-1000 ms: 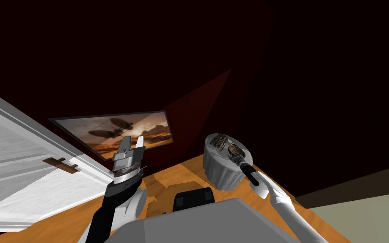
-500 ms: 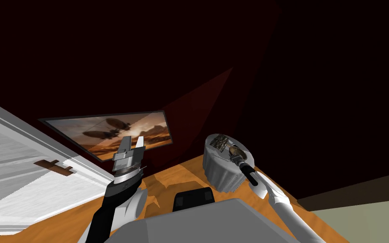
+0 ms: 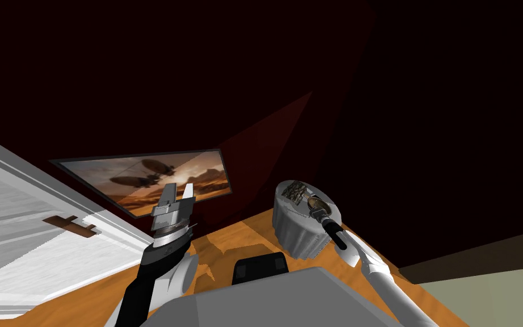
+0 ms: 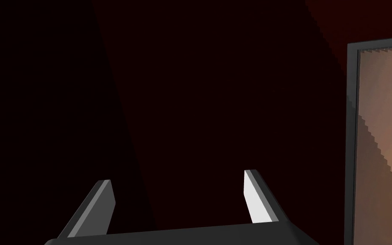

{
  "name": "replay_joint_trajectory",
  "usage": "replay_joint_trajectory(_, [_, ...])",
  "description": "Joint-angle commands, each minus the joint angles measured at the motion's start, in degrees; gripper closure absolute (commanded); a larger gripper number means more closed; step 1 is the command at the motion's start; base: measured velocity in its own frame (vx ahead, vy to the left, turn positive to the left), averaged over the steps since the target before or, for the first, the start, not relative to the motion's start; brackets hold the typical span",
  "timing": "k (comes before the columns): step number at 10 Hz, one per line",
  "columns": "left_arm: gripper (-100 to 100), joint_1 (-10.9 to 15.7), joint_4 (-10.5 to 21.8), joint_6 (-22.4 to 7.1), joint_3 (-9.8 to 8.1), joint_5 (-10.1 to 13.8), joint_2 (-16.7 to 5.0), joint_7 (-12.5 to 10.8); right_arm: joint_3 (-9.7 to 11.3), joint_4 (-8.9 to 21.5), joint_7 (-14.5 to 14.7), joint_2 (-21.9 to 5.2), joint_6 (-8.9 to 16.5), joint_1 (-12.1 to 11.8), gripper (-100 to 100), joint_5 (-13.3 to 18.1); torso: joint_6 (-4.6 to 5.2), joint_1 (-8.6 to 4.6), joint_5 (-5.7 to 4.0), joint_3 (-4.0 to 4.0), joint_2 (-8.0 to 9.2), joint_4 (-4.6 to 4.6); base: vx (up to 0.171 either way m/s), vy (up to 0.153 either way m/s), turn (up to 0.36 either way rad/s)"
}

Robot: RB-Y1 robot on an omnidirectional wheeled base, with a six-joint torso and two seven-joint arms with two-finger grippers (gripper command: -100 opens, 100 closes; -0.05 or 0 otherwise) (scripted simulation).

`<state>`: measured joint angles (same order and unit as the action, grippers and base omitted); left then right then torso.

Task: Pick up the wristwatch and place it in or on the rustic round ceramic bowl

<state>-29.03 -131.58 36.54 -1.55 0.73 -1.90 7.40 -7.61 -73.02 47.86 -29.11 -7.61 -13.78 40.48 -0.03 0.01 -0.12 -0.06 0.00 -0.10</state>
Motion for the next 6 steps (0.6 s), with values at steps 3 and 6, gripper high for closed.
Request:
replay_joint_trajectory(3, [0,0.00,0.00,0.00,0.00,0.00,0.00,0.00,0.65,0.20,-1.39,-2.57,0.04,-0.62,100,-1.68,0.00,-0.01,-0.01,0.00,0.00,0.00,-0.010,0.015,0.022])
replay_joint_trajectory(6, [0,0.01,0.00,0.00,0.01,0.00,0.01,0.00,1.75,0.63,-3.73,-6.87,0.15,-1.70,100,-4.56,0.01,0.19,0.01,0.15,0.26,0.05,-0.065,0.061,0.043])
